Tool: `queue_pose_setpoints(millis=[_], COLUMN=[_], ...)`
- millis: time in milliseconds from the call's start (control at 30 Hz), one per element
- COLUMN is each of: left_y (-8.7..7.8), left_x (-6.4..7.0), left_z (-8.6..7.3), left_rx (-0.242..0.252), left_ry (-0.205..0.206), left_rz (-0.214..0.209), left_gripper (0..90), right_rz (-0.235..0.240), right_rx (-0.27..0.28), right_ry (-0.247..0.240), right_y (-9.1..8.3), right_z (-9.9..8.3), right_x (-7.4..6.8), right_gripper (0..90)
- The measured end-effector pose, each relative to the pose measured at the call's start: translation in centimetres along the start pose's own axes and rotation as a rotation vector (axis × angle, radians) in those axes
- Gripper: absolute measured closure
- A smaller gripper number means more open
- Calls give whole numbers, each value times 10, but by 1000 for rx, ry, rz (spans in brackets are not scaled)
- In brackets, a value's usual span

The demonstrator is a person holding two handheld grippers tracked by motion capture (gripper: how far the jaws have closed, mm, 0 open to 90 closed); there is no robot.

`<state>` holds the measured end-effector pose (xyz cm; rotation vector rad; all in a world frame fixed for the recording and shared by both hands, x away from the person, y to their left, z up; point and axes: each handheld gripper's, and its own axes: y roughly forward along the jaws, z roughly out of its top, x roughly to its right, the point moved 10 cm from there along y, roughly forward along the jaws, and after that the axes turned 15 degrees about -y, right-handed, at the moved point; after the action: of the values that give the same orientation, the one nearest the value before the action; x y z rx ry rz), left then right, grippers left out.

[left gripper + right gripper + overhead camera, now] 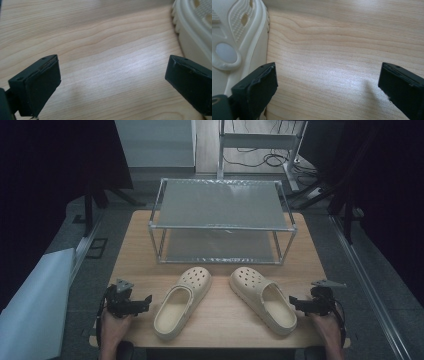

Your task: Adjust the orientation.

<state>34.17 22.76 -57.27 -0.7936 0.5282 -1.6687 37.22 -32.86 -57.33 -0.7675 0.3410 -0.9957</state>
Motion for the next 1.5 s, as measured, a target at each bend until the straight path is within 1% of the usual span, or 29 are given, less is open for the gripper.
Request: queue_pose_setpoints(millis=[100, 133, 200, 433, 567, 700, 933, 1067, 1200, 1233, 1300, 1500], left_y=[2, 3, 4, 5, 6, 7, 9, 12, 14, 14, 14, 13], left_x=[-1, -1, 0, 1, 3, 4, 8, 14, 21, 21, 23, 29], left_z=[-2, -2, -2, -1, -2, -4, -10, -14, -17, -17, -17, -19], left_rx=[-7, -9, -1, 8, -5, -27, -67, -95, -119, -119, -118, -129], left_ry=[7, 5, -2, 6, 19, 31, 80, 112, 136, 136, 124, 126], left_rz=[-10, -14, -36, -45, -44, -36, -18, -10, -17, -17, -24, -39], left_gripper=[0, 0, 0, 0, 0, 0, 0, 0, 0, 0, 0, 0], right_rz=[16, 19, 26, 31, 40, 38, 40, 42, 45, 45, 46, 46], right_rx=[26, 30, 35, 54, 50, 36, 28, 29, 29, 29, 25, 25], right_ry=[14, 10, 6, 15, 17, 10, 1, 2, -2, -2, -3, -6], right_y=[-1, -1, 0, -1, 0, 2, 3, 3, 4, 4, 4, 4], right_z=[2, 3, 3, 3, 3, 1, 1, 1, 1, 1, 0, 1], right_x=[0, 0, 0, 2, 1, 0, -1, -2, -2, -2, -3, -3], right_gripper=[8, 6, 1, 1, 1, 3, 13, 20, 29, 29, 31, 36])
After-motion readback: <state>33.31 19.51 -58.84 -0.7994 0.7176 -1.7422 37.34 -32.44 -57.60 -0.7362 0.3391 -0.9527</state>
